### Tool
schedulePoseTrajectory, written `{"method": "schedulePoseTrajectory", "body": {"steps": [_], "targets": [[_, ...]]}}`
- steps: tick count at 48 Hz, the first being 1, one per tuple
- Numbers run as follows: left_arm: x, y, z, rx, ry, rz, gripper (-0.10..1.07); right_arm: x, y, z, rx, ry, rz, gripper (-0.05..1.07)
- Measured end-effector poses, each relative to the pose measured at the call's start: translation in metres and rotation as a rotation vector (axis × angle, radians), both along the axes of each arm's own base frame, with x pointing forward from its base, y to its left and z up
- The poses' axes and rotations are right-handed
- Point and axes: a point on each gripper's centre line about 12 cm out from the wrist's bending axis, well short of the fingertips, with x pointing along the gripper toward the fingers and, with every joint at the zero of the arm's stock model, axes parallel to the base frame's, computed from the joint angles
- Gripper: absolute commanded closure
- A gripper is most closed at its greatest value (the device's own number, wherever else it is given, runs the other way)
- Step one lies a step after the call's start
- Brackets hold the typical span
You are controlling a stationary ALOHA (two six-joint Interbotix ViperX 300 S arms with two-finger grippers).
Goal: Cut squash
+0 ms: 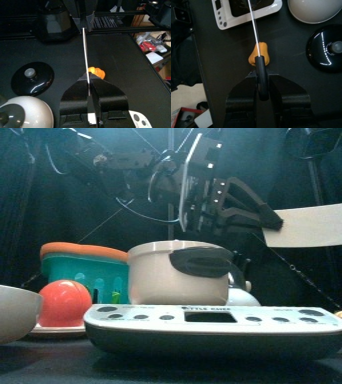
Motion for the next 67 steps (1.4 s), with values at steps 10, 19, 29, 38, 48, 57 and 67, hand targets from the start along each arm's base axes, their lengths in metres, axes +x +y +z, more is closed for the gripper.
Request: {"method": "schedulePoseTrajectory", "body": {"steps": [10,19,29,38,48,57,67], "targets": [[-0.003,-0.020,-0.003,0.012,0.008,-0.051,0.63,0.008,0.019,-0.008,0.037,0.011,0.048,0.55],[0.001,-0.024,-0.016,0.017,0.029,-0.057,0.63,0.011,0.028,-0.021,0.040,0.053,0.056,0.55],[0.008,-0.028,-0.025,0.020,0.039,-0.061,0.63,0.013,0.032,-0.031,0.029,0.089,0.056,0.55],[0.012,-0.027,-0.036,0.022,0.056,-0.057,0.63,0.014,0.032,-0.037,0.017,0.110,0.054,0.55],[0.016,-0.019,-0.043,0.023,0.067,-0.040,0.63,0.011,0.024,-0.047,-0.008,0.130,0.041,0.55],[0.017,-0.010,-0.043,0.025,0.068,-0.024,0.63,0.011,0.016,-0.050,-0.026,0.132,0.025,0.55],[0.018,-0.001,-0.046,0.025,0.091,-0.008,0.63,0.010,0.006,-0.050,-0.069,0.145,0.001,0.55]]}}
